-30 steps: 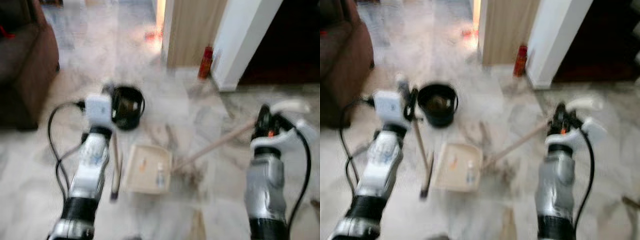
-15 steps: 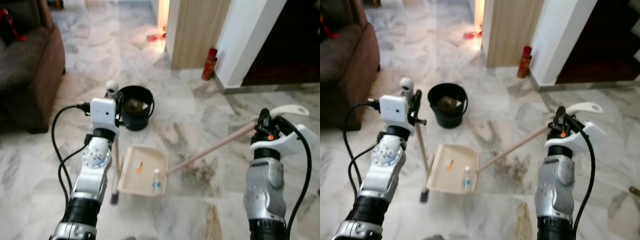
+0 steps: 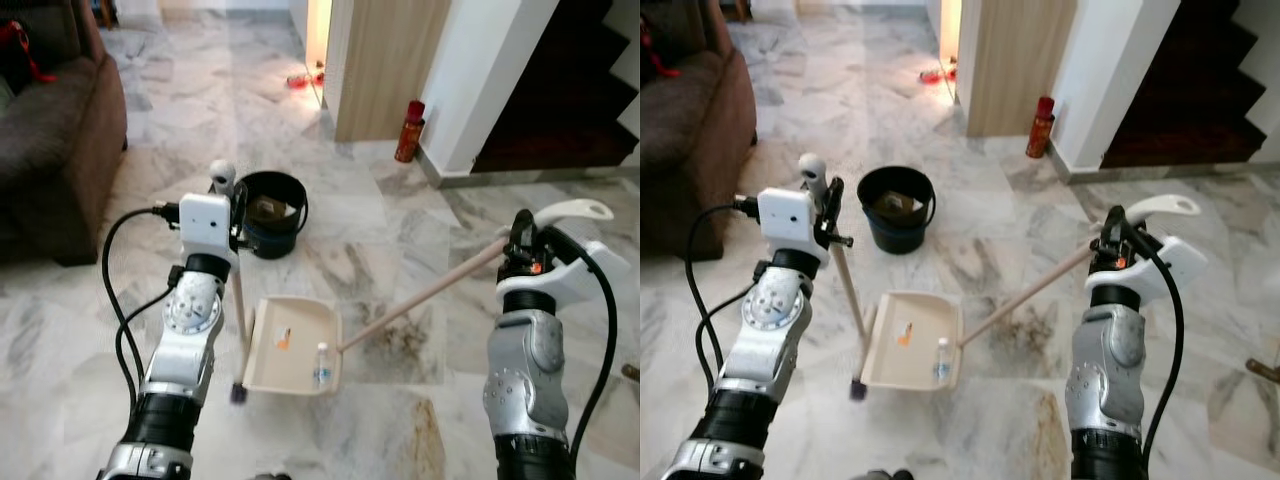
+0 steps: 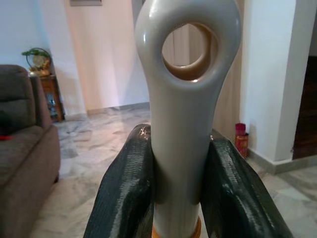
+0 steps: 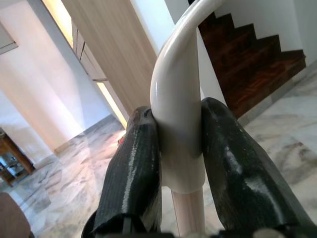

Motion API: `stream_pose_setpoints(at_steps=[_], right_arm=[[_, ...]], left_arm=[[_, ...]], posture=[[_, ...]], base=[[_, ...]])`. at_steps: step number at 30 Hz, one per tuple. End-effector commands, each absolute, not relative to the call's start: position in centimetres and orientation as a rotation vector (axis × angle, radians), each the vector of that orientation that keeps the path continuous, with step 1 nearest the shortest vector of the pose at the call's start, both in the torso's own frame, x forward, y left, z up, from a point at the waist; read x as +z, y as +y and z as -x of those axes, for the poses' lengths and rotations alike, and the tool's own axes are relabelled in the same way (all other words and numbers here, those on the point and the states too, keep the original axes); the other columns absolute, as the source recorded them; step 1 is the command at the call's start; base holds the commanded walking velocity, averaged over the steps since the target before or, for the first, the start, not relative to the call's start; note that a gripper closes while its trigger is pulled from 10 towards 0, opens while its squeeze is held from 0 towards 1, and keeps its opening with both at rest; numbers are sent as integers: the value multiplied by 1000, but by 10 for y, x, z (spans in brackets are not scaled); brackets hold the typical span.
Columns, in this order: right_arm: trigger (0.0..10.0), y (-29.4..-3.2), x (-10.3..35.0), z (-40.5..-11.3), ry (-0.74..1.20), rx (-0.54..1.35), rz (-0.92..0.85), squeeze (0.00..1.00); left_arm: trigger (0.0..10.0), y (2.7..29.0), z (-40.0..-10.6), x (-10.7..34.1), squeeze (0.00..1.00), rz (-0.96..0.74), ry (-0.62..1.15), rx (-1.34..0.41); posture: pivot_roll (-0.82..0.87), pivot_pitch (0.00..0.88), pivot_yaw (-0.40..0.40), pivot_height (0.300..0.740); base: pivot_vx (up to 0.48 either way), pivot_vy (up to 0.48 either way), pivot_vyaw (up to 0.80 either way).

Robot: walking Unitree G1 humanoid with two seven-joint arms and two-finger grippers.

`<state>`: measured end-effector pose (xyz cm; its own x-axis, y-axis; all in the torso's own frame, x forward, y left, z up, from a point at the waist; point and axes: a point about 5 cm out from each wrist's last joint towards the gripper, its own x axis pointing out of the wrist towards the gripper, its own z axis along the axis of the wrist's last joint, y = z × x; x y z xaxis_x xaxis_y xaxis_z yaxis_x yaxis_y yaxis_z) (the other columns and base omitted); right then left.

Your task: Sweep floor

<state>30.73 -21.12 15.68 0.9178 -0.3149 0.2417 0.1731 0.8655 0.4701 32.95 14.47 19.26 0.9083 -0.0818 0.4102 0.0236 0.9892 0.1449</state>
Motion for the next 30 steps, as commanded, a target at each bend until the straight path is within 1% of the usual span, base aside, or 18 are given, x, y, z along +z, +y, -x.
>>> stream_pose_setpoints(at_steps=[1,12,16,23,26,30], right_arm=[[10000,-215,171,-306,-389,-259,-480,0],[10000,-199,209,-308,-526,-134,-513,0],[10000,-193,216,-308,-544,-93,-518,0],[10000,-189,218,-308,-539,-70,-508,0],[10000,-189,218,-308,-533,-67,-502,0],[10000,-188,217,-308,-523,-65,-512,0]], left_arm=[[10000,141,-328,207,0,-138,-492,-61],[10000,141,-326,204,0,-138,-482,-52],[10000,141,-326,204,0,-137,-482,-45],[10000,142,-326,204,0,-136,-481,-34],[10000,143,-326,205,0,-136,-481,-30],[10000,143,-326,205,0,-135,-482,-26]], posture=[[77,76,-57,740],[82,72,-57,740],[82,77,-59,740],[85,82,-61,740],[83,82,-61,740],[84,84,-61,740]], base=[[289,0,0],[27,0,0],[74,0,0],[85,0,0],[0,0,800],[74,0,0]])
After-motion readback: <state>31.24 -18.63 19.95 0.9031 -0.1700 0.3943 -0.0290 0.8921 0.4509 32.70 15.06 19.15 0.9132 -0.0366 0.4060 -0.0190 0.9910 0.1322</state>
